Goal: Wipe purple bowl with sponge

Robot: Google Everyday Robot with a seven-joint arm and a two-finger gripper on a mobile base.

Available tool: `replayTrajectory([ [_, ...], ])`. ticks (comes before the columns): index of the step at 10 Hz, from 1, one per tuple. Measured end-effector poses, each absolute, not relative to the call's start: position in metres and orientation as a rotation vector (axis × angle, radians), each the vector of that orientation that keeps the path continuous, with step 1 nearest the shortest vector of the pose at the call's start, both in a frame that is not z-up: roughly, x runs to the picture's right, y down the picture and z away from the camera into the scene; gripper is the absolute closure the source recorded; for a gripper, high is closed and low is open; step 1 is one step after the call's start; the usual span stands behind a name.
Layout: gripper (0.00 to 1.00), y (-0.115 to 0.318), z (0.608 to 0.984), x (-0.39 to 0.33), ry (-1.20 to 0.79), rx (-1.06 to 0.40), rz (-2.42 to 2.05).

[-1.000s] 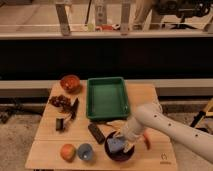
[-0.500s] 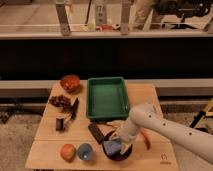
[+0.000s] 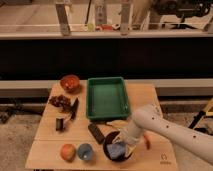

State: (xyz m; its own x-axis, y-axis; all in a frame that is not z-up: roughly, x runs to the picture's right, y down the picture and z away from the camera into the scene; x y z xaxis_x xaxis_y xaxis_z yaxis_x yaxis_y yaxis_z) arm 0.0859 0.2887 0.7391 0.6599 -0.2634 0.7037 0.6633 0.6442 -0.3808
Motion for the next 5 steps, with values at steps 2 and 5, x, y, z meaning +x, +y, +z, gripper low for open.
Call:
replayTrajectory([
  [2,1.00,0.286,0.743,0.090,-0.642,-0.677,-0.568],
  [5,1.00,0.277,0.750,0.086,-0.648,-0.662,-0.557],
])
